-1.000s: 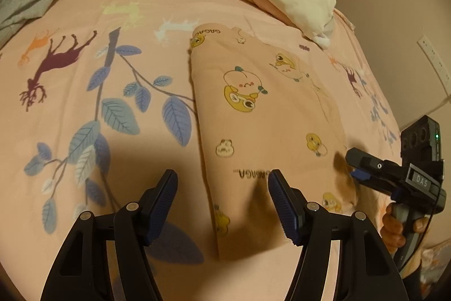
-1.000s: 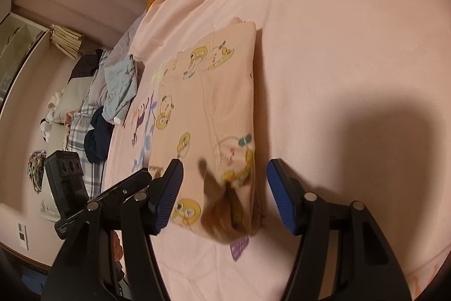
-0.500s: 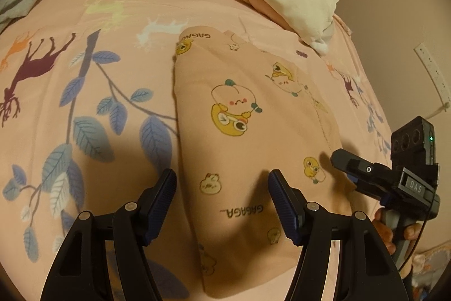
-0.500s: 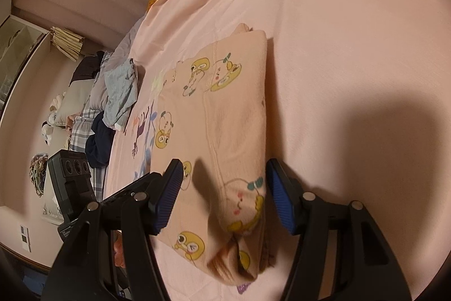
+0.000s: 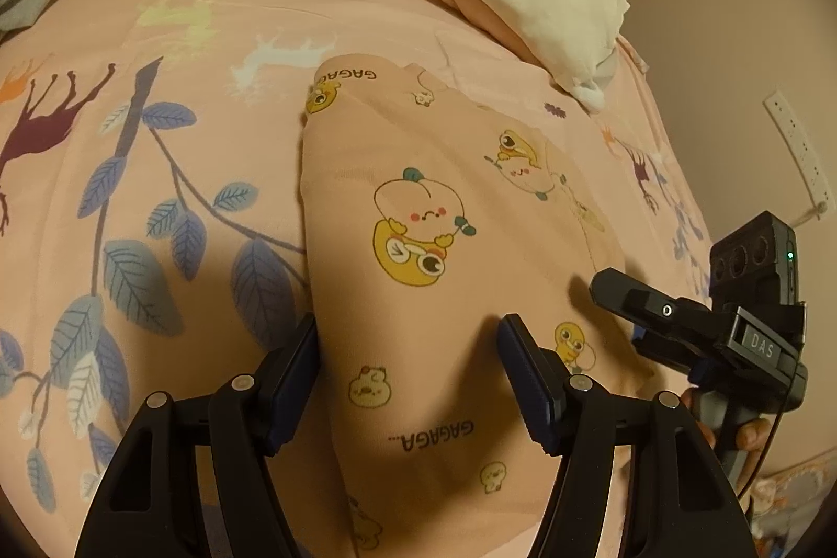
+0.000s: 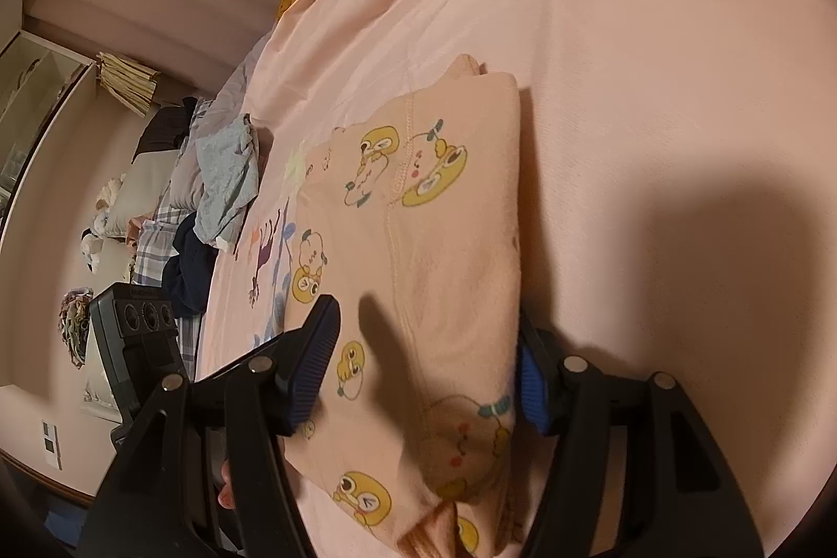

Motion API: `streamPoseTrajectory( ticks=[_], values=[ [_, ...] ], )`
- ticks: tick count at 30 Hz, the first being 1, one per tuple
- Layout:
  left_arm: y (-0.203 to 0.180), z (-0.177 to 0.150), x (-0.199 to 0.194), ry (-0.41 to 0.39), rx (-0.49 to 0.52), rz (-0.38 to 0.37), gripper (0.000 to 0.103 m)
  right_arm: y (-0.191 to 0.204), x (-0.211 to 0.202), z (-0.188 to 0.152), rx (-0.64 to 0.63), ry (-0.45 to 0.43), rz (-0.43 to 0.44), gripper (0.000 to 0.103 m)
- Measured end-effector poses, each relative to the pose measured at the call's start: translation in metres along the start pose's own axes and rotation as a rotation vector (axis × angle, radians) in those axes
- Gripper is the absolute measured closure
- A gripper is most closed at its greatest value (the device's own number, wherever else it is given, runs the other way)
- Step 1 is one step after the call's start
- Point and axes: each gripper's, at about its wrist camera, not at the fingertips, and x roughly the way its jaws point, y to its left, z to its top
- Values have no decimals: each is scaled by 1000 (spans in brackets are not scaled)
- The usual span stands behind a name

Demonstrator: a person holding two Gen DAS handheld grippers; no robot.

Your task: Fold small clothes

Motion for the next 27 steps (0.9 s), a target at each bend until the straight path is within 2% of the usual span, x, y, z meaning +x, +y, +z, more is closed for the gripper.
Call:
streamPoseTrajectory(
  ticks=[27],
  values=[
    [-3,14,12,-1,3,-13,37,6,15,13,-14,5,23,40]
  ],
)
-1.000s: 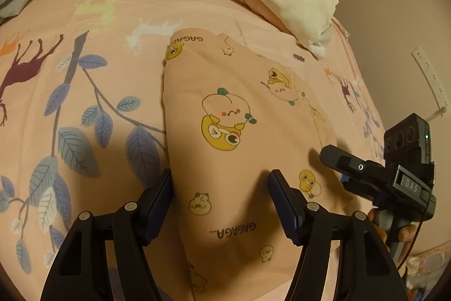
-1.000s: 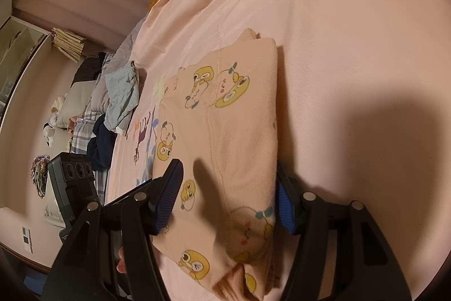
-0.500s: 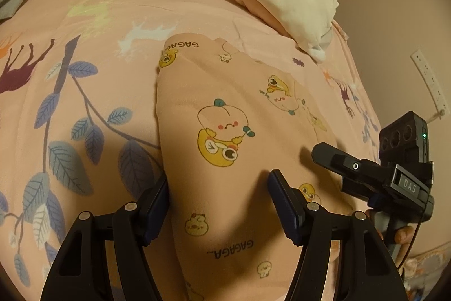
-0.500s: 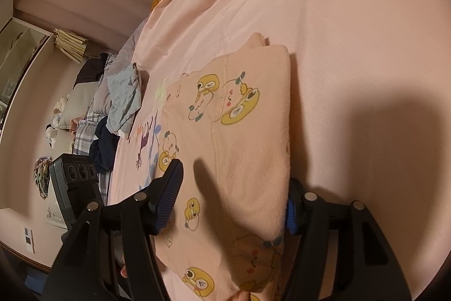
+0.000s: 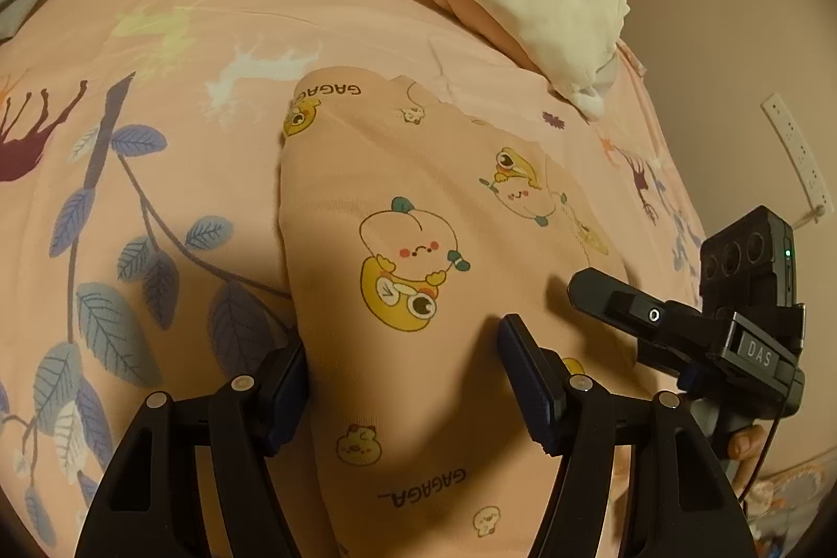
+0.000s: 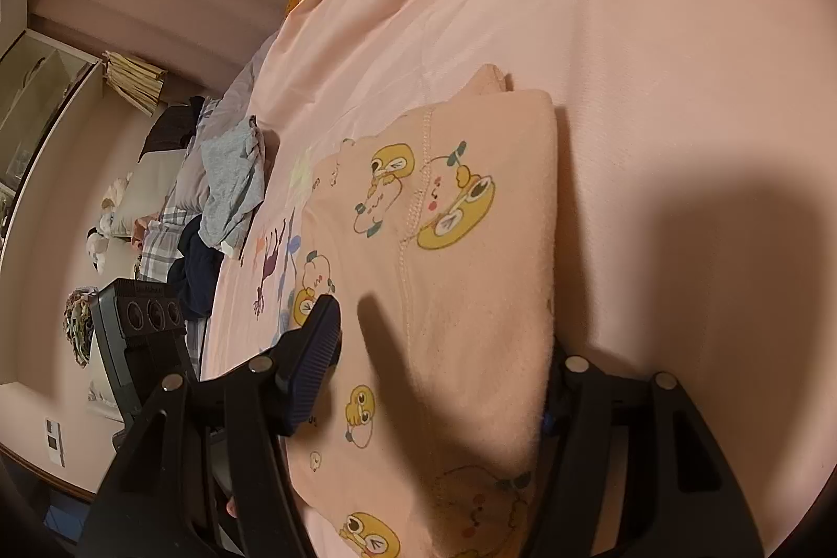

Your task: Fold small clothes

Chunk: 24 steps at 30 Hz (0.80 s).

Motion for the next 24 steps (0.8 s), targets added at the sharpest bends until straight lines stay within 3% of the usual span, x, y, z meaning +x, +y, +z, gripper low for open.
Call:
streamPoseTrajectory(
  ticks=[24],
  values=[
    [-4,7,6,1,3,4,37,2,6,5,-11,5,9,40]
  ],
)
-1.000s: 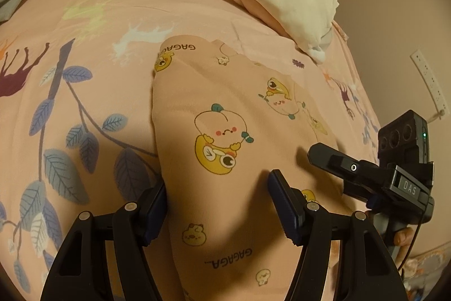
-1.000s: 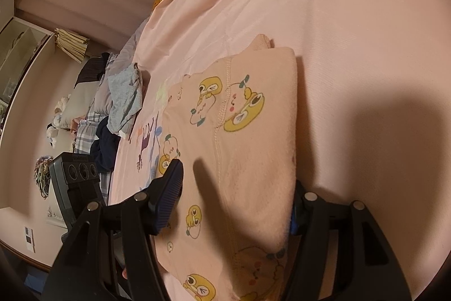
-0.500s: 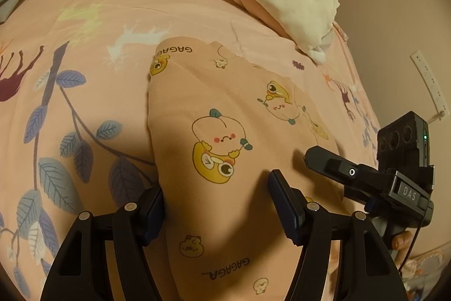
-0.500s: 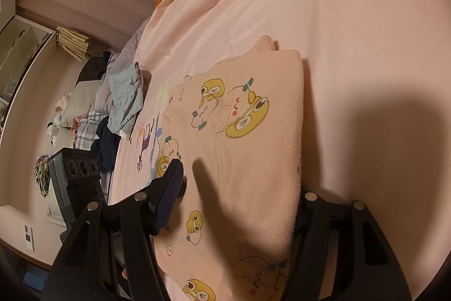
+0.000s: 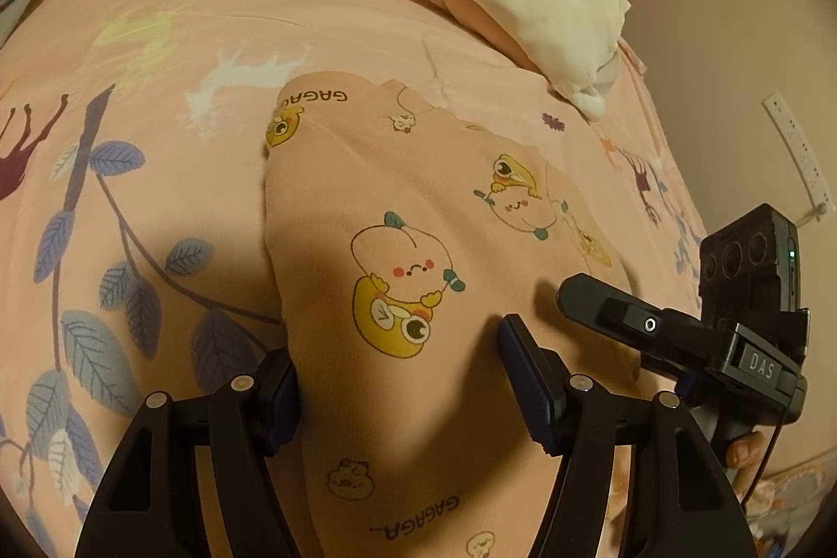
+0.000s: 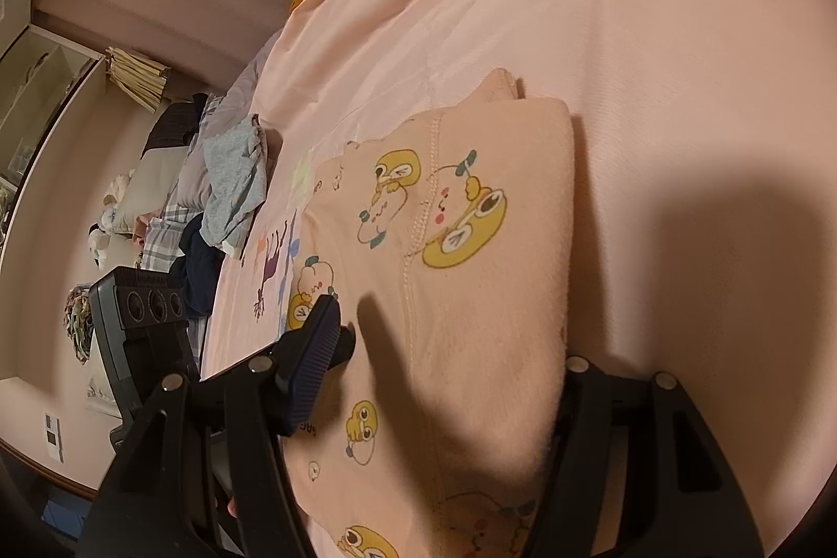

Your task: Fold small clothes

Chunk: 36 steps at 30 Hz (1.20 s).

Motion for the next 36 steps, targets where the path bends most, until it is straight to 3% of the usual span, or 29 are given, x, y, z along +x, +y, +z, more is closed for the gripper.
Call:
streamPoseTrajectory(
  ticks=[14,24,36],
  values=[
    [-4,0,1,-4,9,14,37,1,2,4,-12,1,-10,42],
    [-8,-1,0,0,21,38,37,-5,3,7,-9,-7,-33,59],
    [-12,-3,0,-3,43,70,37,-4,4,5,-49,-22,-72,70]
  ],
)
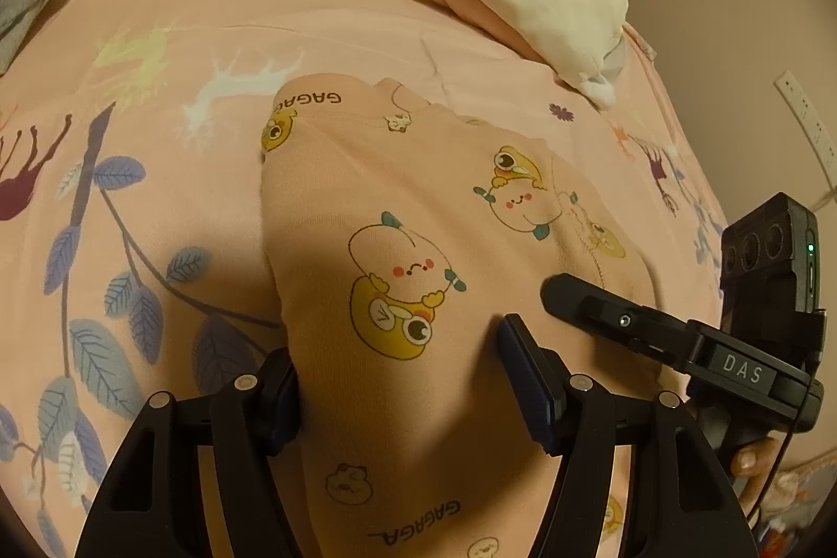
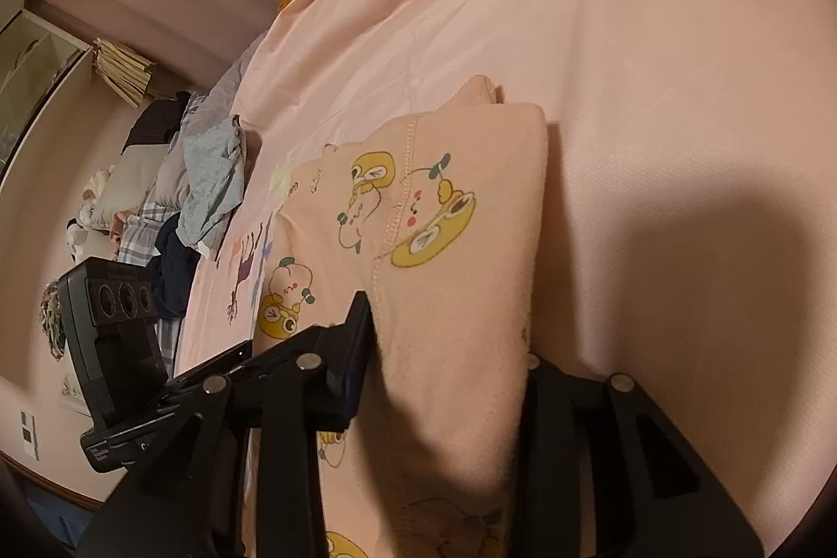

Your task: Fold small clothes

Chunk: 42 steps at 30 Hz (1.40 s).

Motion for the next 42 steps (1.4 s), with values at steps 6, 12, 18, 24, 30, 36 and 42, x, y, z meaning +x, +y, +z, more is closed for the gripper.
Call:
streamPoseTrajectory(
  ticks=[6,12,18,24,30,36,42],
  values=[
    [-2,-1,0,-4,9,12,37,2,0,-1,-20,-10,-21,71],
    [-3,0,0,-6,22,26,38,7,0,-2,-43,-20,-48,72],
    [-5,0,1,-8,25,37,39,14,-1,-5,-76,-38,-86,74],
    [-6,0,2,-7,25,41,39,20,-1,-6,-110,-51,-115,76],
    [-6,0,2,-7,24,41,39,24,-2,-8,-123,-60,-129,77],
    [-6,0,2,-7,25,40,40,30,-4,-9,-146,-71,-146,78],
    [-5,1,1,-7,26,41,42,35,-6,-12,-159,-82,-152,78]
  ],
)
